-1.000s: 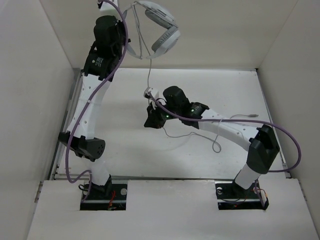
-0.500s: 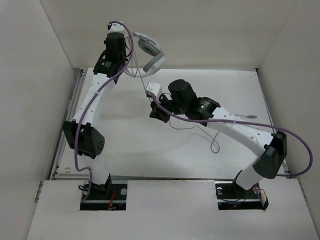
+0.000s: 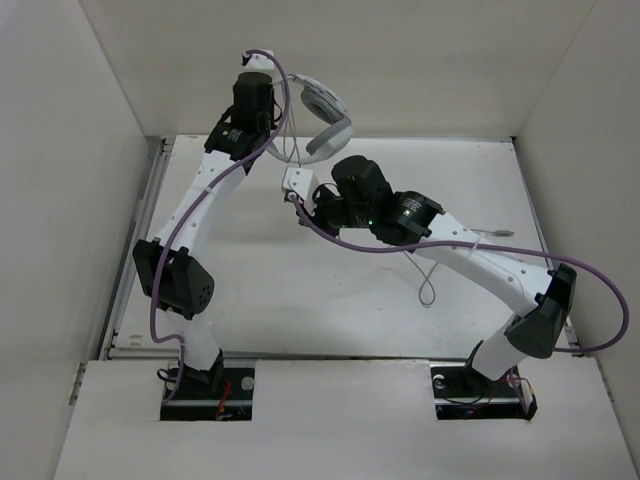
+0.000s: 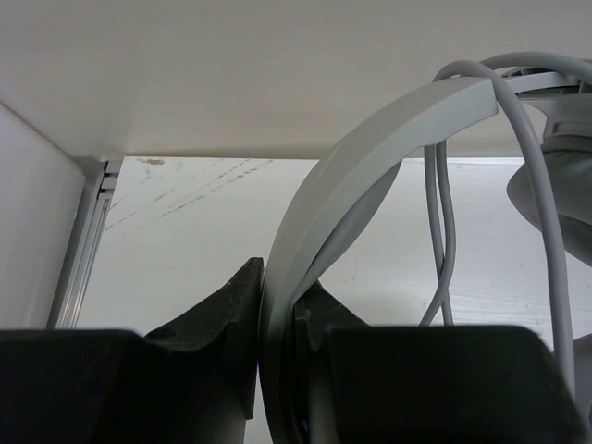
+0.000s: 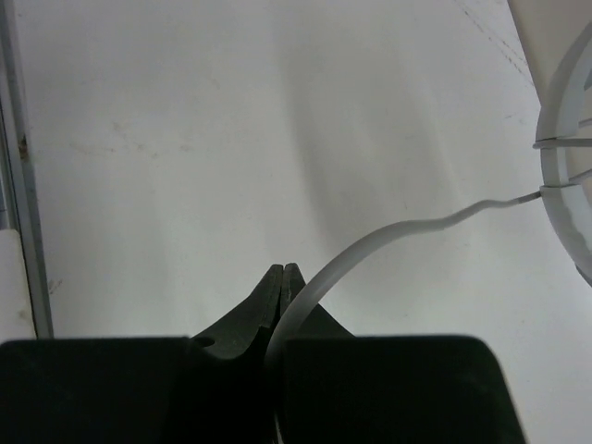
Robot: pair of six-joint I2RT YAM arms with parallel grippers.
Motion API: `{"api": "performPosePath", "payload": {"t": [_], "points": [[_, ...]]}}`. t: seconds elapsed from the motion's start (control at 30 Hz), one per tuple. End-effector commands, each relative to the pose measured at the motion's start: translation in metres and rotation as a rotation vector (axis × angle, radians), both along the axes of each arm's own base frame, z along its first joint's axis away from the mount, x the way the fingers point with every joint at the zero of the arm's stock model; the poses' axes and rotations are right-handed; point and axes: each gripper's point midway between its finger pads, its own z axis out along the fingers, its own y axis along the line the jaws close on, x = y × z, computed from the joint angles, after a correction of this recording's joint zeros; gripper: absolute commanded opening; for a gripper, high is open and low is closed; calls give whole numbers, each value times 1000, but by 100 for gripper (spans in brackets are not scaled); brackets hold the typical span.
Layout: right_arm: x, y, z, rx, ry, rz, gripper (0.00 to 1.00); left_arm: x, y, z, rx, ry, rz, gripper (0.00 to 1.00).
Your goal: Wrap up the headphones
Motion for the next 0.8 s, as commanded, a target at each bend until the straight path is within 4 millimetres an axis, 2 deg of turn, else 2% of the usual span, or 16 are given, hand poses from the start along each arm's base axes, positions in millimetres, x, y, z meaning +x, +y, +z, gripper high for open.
{"api": "performPosePath", "payload": {"t": [0.0,0.1,0.3,0.47,0.63,0.77], "points": [[-3,1,5,-1,-28,12,0,-7,-2,84,-147,-223,5,0],[-12,12,-3,-7,-6,40,0,-11,-12,96,-172,-239,-18,0],[-19,31,-3,-3,6,73,0,-19,-32,101,-194,-245,-55,0],[-37,43,-8,-16,6,121,0,-18,-30,101,-195,-243,-55,0],[-37,43,5,-12,-39,127,0,-10,-15,79,-176,-201,-20,0],[-23,36,27,-15,-134,102,0,-7,-3,52,-136,-149,0,0]]}}
